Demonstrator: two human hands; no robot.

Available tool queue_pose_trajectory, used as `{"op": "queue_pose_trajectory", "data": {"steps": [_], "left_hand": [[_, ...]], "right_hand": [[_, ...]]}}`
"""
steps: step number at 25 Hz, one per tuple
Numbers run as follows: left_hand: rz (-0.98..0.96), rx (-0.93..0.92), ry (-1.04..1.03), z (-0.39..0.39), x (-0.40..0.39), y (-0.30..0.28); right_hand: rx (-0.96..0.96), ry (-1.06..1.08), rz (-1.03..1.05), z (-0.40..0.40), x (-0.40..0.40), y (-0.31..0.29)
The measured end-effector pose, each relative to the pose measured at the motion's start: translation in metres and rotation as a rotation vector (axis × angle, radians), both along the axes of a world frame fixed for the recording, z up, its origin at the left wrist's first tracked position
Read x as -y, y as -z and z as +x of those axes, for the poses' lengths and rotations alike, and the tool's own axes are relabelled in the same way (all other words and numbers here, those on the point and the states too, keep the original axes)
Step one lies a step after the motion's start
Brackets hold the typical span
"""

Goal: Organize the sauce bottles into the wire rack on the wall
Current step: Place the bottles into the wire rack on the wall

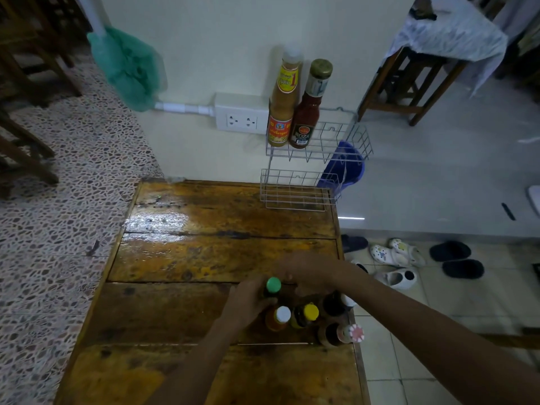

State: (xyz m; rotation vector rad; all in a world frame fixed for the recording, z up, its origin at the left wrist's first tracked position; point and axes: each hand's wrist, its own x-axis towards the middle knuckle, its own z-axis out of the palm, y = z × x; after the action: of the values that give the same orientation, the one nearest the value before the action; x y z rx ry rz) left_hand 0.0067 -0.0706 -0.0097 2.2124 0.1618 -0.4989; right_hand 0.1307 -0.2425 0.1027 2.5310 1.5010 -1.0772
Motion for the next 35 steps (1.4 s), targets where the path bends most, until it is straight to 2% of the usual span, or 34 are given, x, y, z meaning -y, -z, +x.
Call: {"op": "queue_pose_trajectory", "data": {"steps": [3,6,9,13,21,24,29,35], "left_hand": [[-0.092,-0.006,-0.054,0.003,-0.005,0.0],[-0.172,-0.009,-0.15,0.008,-0.016,-0.007],[-0.191,-0.048,-0.211,0.009,-0.028,-0.011],[-0.206,-0.056,-0.328,0.0,-0.043,-0.001],[-0.285,-0.087,-0.4,-0.024,-0.061,0.003],[-0.315,-0.074,-0.427,-0.025,-0.063,0.005],[-0.407,-0.038,-0.447,0.007,-0.06,-0.017],[-0.43,0.018,-0.413,0.041,-0.055,-0.019]], "right_hand": [[-0.105,-0.185,0.018,-0.003,-0.009,-0.016],[-0.157,-0.265,-0.065,-0.009,-0.016,0.003],[-0.198,-0.137,-0.104,-0.016,-0.017,0.014],[-0.246,0.018,0.039,0.006,-0.02,0.003],[-0.229,0.105,0.107,0.03,-0.026,0.013],[-0.145,0.157,0.17,0.047,-0.02,0.012],[-0.033,0.428,0.364,0.07,-0.001,0.012],[0.014,0.52,0.431,0.077,0.014,0.03]]}}
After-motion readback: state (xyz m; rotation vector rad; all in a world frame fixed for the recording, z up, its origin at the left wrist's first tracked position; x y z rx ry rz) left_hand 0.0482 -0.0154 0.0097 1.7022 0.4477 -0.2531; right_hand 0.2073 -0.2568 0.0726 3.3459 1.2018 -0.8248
